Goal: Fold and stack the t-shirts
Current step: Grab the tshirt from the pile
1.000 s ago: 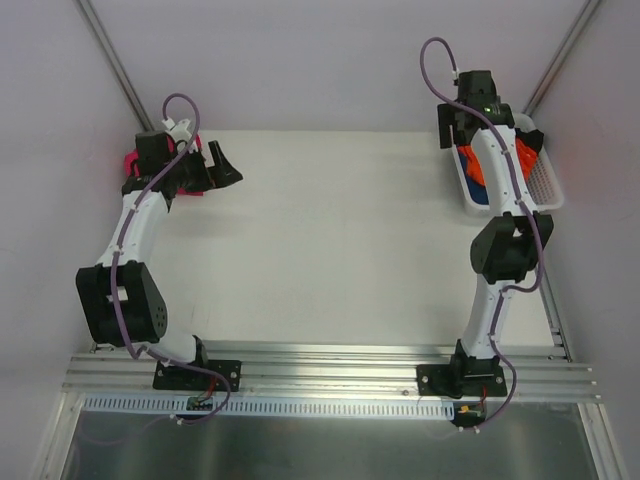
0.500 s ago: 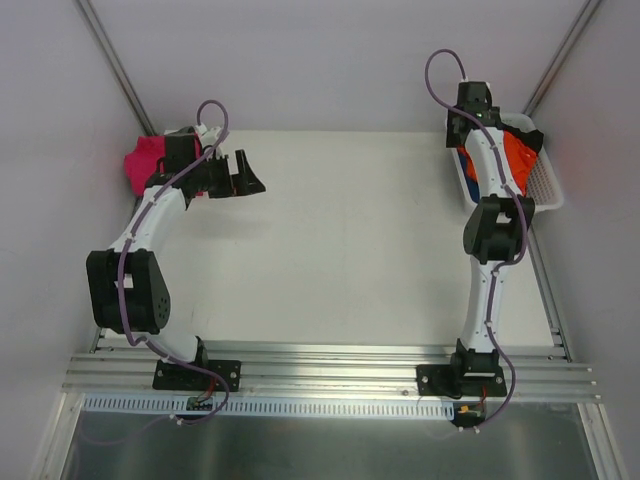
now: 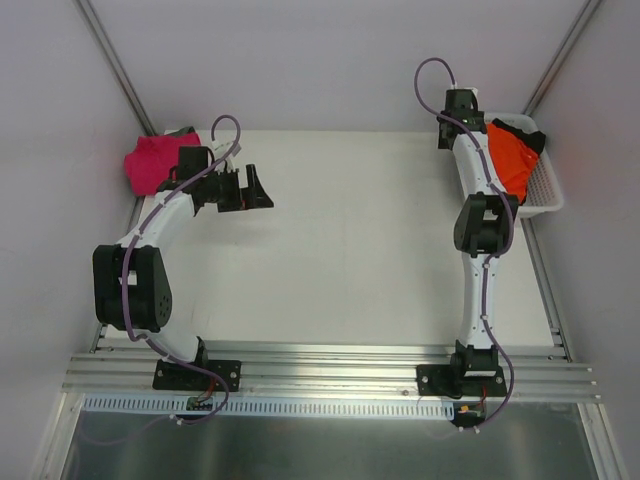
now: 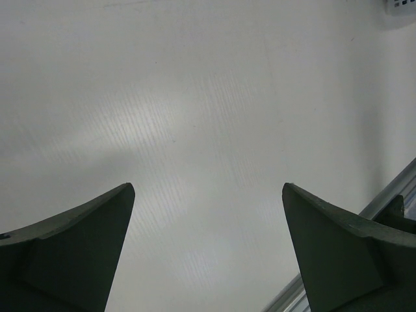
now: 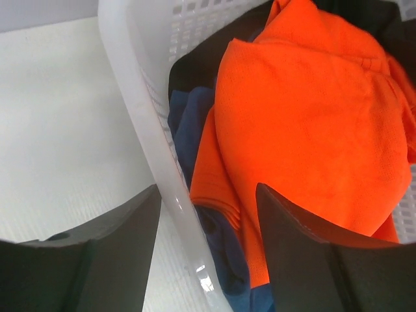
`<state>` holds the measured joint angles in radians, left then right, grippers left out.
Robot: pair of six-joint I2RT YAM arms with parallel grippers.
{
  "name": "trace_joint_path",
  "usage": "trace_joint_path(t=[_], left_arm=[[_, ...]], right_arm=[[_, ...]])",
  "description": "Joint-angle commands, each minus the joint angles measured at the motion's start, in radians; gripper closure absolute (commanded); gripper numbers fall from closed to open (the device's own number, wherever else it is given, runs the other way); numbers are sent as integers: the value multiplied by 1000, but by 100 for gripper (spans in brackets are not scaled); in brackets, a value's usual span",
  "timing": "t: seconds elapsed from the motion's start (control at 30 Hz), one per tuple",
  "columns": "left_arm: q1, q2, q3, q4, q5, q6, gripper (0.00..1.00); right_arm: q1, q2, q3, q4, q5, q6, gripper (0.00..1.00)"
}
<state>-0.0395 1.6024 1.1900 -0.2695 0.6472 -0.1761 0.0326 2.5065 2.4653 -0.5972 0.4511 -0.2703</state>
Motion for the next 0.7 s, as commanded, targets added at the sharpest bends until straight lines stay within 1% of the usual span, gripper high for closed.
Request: trace_joint_path(t=[0.0, 0.1, 0.23, 0.37, 0.47, 0.67], left_arm=[[-5, -22, -4, 10, 32, -13, 1], [-5, -22, -3, 7, 45, -19, 1], [-5, -22, -4, 7, 52, -29, 1], [-5, -24, 5, 7, 52, -31, 1], [-5, -35, 3, 9, 51, -31, 1], [-19, -68, -29, 4, 45, -33, 1]], right_arm=[[-13, -2, 78, 99, 110, -12, 37], [-14, -1, 104, 120, 143, -20, 37], [-10, -28, 113, 114, 100, -12, 36], [-10, -46, 100, 106, 110, -12, 35], [-14, -37, 95, 114, 130, -20, 35], [-31, 20, 75, 99, 129, -20, 38]])
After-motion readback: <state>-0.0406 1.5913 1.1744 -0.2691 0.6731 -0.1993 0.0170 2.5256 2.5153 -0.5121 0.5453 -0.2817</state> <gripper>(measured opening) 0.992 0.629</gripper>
